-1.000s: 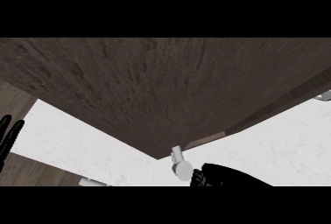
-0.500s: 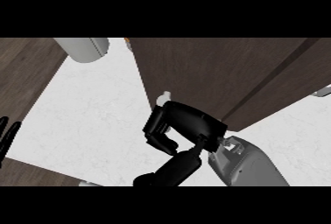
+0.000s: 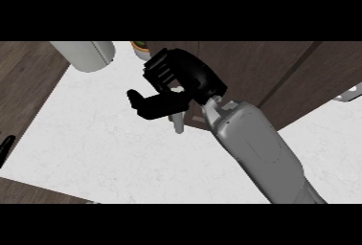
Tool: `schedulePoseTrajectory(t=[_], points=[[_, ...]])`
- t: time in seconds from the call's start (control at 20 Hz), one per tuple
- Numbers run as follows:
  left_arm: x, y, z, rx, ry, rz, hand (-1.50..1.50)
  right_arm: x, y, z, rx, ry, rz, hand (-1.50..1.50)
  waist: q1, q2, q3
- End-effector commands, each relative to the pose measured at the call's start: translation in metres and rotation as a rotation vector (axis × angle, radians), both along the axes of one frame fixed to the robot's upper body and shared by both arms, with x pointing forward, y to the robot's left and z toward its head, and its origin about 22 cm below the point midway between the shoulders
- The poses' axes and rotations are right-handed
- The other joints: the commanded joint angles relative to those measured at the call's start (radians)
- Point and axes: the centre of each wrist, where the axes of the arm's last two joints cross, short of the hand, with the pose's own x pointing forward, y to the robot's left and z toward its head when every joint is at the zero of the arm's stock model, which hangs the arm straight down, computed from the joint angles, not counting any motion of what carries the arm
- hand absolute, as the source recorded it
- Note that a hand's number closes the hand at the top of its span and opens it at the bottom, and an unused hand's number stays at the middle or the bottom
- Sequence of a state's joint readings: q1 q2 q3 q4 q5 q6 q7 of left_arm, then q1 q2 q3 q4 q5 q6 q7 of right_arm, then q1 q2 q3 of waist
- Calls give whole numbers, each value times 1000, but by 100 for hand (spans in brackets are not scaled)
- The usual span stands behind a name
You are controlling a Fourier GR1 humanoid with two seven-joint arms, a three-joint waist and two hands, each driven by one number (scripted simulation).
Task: Pick up the bottled water, place it into the cabinet and close the cabinet
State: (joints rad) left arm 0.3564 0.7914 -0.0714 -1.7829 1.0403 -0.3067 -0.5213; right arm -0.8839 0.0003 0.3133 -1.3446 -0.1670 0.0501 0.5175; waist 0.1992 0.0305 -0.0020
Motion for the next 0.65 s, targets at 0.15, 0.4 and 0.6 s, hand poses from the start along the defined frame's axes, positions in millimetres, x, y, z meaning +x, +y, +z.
schedulePoseTrajectory(t=[0.15,0.4,0.6], points=[[-3,0,-2,-17,2,5,-150,38,9,27,113,-16,-187,150,-17,10,-2],[-10,1,-8,-26,-1,8,-150,42,5,7,193,42,-258,-150,-18,11,-1],[-9,6,-7,-27,-9,35,-150,45,11,14,212,55,-238,-150,-45,8,0]])
